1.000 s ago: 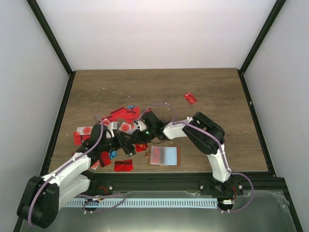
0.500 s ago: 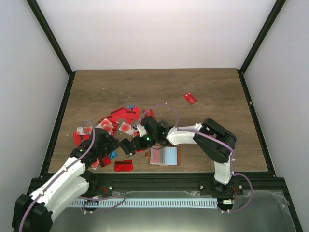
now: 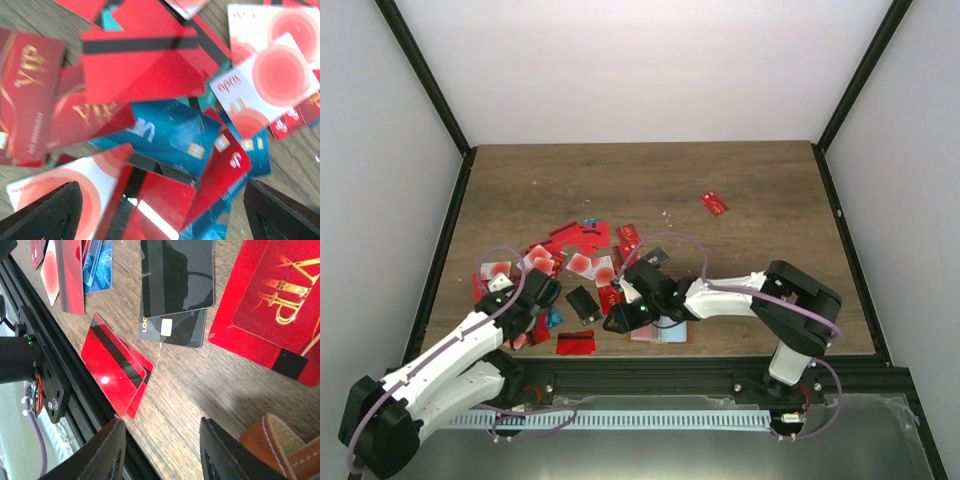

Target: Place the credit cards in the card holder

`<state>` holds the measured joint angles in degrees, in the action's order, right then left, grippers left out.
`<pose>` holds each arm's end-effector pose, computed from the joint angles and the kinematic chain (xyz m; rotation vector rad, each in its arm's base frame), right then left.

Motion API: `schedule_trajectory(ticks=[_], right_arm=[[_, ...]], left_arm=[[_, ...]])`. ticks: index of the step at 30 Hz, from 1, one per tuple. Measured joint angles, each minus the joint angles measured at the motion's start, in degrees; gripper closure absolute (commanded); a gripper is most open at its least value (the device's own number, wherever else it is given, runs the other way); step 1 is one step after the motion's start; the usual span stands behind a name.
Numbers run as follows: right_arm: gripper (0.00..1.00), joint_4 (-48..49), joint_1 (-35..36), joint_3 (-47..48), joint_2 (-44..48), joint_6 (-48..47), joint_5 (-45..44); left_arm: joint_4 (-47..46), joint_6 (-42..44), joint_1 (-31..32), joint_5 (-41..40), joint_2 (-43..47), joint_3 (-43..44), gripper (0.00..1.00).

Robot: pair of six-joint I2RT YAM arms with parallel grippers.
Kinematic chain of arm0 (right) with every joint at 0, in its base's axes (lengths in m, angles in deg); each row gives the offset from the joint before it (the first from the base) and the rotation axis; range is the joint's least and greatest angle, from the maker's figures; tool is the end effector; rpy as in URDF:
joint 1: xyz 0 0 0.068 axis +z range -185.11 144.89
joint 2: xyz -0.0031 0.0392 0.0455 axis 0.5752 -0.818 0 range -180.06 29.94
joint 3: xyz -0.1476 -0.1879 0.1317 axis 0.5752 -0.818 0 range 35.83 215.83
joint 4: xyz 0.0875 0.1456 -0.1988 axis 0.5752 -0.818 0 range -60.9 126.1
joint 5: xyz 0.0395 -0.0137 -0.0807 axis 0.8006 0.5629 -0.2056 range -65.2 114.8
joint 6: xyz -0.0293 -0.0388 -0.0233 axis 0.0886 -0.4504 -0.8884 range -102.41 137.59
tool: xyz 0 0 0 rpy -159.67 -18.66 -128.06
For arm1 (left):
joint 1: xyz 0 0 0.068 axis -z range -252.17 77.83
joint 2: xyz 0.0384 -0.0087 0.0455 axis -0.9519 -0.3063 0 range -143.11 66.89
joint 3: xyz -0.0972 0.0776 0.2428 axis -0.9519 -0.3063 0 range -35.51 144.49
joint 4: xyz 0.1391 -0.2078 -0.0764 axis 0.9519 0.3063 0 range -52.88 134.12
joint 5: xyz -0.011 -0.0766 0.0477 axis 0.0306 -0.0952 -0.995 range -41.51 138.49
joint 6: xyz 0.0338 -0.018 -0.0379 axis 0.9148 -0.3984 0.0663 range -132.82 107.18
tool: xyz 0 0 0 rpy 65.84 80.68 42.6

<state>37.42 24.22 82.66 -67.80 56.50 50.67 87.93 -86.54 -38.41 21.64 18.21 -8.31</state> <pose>0.1526 0.2877 0.1421 -0.7204 2.6808 1.1858 0.1153 -0.0577 0.1771 -0.9740 2.3970 0.0404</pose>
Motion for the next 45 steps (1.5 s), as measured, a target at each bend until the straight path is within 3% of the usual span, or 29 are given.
schedule_trajectory(ticks=[3, 5, 10, 15, 19, 24, 34, 38, 45], right_arm=[[0.56, -0.4, 0.0, -0.8, 1.4, -0.6, 0.0], [0.56, -0.6, 0.0, -1.2, 2.1, -0.8, 0.2], [0.56, -1.1, 0.0, -1.2, 2.9, -1.4, 0.9], [0.56, -2.3, 0.0, -1.2, 5.1, -1.9, 0.6], [0.56, -2.3, -0.3, -1.2, 6.1, -1.8, 0.3], [0.57, -2.4, -0.9, -1.2, 6.2, -1.4, -0.1], [0.59, -0.9, -1.4, -1.7, 4.8, 1.0, 0.2], [0.60, -0.3, -1.4, -1.7, 3.1, 1.7, 1.1], [0.60, 1.3, -0.9, -1.1, 2.3, 1.8, 3.3]], left_arm=[[0.9, -2.0, -1.8, -3.6, -1.0, 0.2, 0.07], [-1.5, -0.6, -6.7, -2.9, -1.5, -0.7, 0.10], [-10.7, 7.1, -18.5, 6.5, -2.3, -6.6, 0.18], [-16.0, 13.1, -20.2, 13.4, -5.6, -6.2, 0.24], [-20.9, 14.3, -16.7, 19.5, -6.3, -6.3, 0.25], [-25.7, 11.5, -6.9, 25.3, -5.3, -7.7, 0.26], [-29.5, 3.7, 4.2, 31.2, -2.1, -10.5, 0.32], [-21.2, 3.8, 7.6, 29.0, -3.1, -5.6, 0.27], [-7.7, 5.5, 7.9, 21.2, -0.4, 3.8, 0.26]])
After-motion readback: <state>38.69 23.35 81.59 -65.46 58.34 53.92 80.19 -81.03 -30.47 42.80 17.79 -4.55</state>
